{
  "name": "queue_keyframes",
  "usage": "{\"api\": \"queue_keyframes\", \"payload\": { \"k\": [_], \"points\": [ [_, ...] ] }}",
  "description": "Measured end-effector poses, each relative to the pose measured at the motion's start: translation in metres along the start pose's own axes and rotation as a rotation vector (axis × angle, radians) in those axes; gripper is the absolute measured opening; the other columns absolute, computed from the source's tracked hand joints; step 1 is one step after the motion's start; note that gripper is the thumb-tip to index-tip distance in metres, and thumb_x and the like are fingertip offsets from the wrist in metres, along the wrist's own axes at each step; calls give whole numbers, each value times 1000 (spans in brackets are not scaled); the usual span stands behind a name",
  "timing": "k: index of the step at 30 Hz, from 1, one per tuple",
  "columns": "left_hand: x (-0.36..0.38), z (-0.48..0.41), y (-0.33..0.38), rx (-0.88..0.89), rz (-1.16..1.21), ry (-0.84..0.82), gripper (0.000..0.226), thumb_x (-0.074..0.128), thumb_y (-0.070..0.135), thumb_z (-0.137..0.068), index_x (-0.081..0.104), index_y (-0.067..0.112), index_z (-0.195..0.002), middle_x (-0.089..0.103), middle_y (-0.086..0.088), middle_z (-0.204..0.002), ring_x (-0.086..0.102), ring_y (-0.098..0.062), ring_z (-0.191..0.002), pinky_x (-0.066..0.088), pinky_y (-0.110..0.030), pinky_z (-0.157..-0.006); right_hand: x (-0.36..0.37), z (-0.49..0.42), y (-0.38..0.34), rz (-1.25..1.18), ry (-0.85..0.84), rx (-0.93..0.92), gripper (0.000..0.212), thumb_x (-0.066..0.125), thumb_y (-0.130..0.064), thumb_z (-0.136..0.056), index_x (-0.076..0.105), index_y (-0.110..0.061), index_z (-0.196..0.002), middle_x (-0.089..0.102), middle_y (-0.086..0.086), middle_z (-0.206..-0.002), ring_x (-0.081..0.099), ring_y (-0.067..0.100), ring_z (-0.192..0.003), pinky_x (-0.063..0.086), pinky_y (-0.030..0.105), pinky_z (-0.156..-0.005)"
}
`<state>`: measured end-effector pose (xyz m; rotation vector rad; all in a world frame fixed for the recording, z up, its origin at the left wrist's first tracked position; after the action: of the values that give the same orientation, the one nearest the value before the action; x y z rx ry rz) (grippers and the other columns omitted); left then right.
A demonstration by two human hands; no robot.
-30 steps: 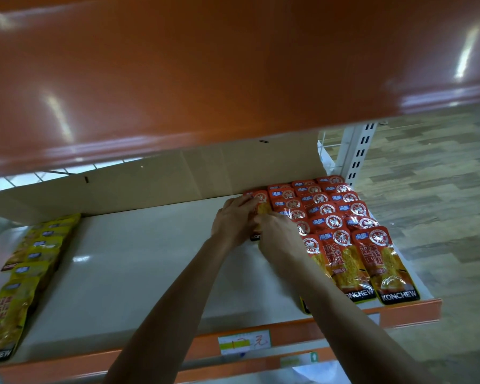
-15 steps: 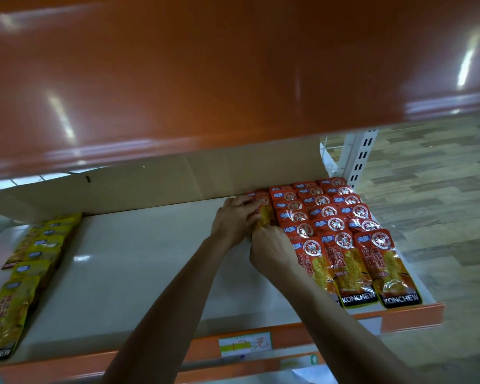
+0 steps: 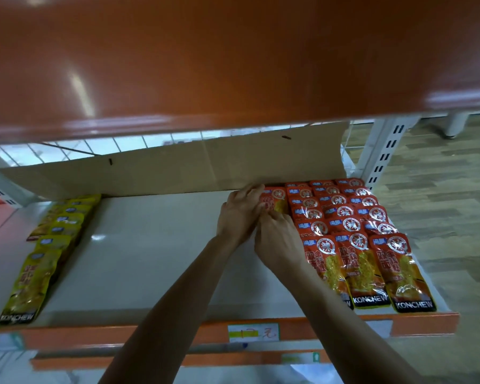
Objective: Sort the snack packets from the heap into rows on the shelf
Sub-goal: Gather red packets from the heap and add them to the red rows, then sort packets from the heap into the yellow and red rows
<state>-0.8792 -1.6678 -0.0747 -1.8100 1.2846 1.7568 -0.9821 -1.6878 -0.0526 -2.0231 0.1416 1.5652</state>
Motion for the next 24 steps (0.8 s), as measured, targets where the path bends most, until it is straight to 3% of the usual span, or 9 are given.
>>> {"api": "queue_keyframes", "payload": {
  "k": [3, 9, 17, 21, 24],
  "points": [
    [-21, 20, -19, -3, -19, 75, 45, 48, 32, -98, 42, 22, -142, 44, -2, -147, 39, -26, -133, 40, -41, -102, 3, -3, -18, -41, 17, -26, 30, 50, -16, -91, 54, -11, -121, 58, 6, -120, 49, 24, -115, 42, 31, -92],
    [-66, 66, -87, -134, -164, 89, 49, 43, 36, -100, 34, 26, -147, 34, -1, -153, 25, -22, -142, 30, -41, -110, 26, -8, -91, -28, 55, -146, 28, 53, -16, -91, 60, -12, -118, 63, 5, -115, 51, 23, -111, 42, 29, -90],
    [-153, 150, -218, -344, -237, 170, 49, 46, 37, -97, 38, 27, -145, 36, 2, -151, 26, -20, -141, 29, -39, -110, 86, -11, -249, -119, -18, -293, 39, 54, -17, -93, 50, -9, -131, 56, 9, -128, 44, 26, -122, 38, 34, -100],
    [-195, 178, -292, -379, -288, 169, 50, 47, 39, -95, 41, 27, -142, 38, 3, -149, 30, -20, -138, 31, -35, -107, 123, -14, -332, -111, -66, -314, 30, 53, -18, -88, 55, -8, -116, 56, 11, -120, 45, 31, -118, 35, 35, -96],
    [-224, 197, -347, -416, -283, 204, 51, 49, 39, -93, 40, 30, -143, 41, 4, -148, 31, -20, -136, 32, -35, -103, 148, -18, -392, -106, -65, -329, 33, 55, -21, -87, 53, -12, -118, 55, 11, -121, 45, 30, -118, 36, 35, -95]
  ]
}}
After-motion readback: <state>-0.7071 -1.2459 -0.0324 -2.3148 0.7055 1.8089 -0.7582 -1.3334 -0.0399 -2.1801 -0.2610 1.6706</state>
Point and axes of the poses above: each hand's wrist, its own z-axis away from the middle knuckle, its own x-axis out of the palm, y = z × x, the point moved 8 cm from there along -z, towards the middle knuckle
